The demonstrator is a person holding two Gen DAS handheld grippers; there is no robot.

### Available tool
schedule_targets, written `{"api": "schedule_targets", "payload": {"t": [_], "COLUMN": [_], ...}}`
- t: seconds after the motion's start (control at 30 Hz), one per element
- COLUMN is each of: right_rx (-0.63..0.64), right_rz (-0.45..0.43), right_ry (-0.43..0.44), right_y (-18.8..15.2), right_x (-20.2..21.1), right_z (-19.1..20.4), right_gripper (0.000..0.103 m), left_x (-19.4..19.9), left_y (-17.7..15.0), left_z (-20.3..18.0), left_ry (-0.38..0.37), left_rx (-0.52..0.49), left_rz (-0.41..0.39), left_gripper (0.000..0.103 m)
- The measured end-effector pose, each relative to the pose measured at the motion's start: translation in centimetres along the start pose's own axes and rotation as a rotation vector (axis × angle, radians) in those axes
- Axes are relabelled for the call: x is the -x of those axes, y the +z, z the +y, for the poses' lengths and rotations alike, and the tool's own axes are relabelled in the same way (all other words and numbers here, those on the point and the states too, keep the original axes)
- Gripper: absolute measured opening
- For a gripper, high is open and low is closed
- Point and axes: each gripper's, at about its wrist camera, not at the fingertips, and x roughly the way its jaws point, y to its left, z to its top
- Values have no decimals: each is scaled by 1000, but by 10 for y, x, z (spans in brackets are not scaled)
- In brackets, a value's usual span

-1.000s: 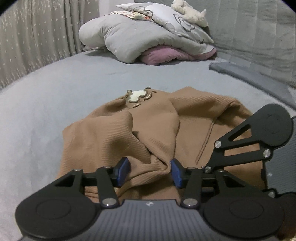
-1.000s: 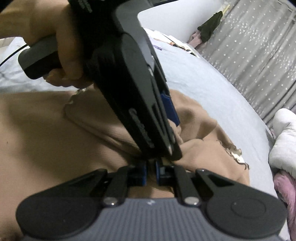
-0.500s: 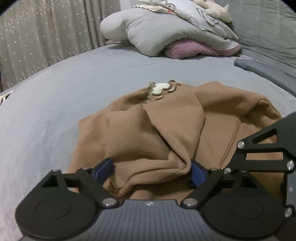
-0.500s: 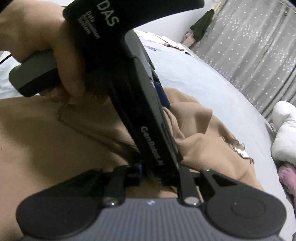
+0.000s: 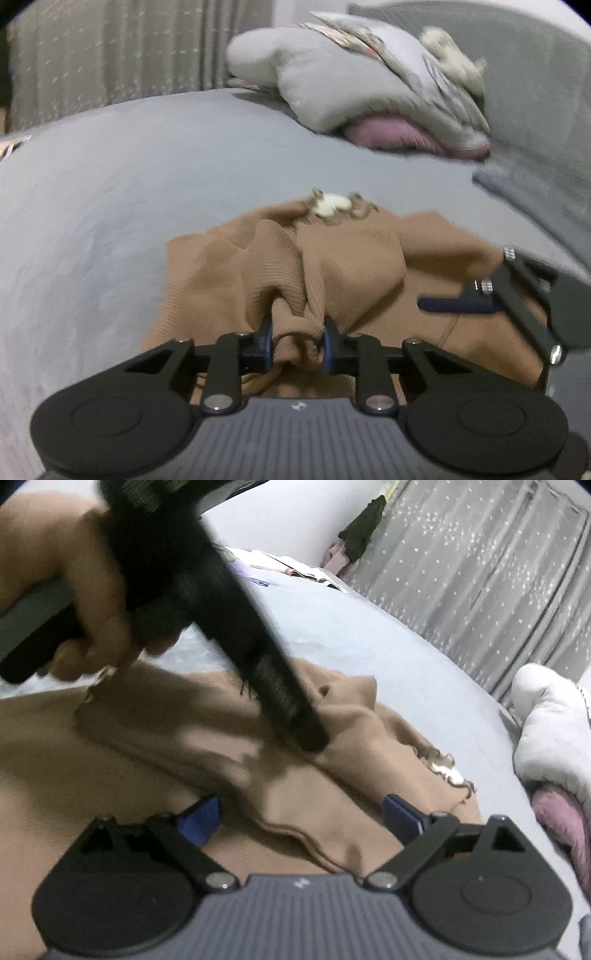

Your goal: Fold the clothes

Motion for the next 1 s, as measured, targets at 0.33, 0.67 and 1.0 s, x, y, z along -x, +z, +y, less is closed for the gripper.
{"api": "schedule_targets", "payload": {"t": [0.33,0.67,1.0], "right_rx": [40,90,6], "right_rz": [-36,-39,-25], "right_ry": [6,-71,-137], "right_y": [5,10,28], "right_x": [11,-29,-59], "right_z": [13,16,8], "right_gripper": [76,70,7], "left_x": [26,44,67], "left_y": [8,6,-10], "left_z": [52,92,147], "left_ry": [-3,-30,71], "left_rx": [246,444,600], "left_rz": [-116,-230,-310], "left_gripper": [20,20,19]}}
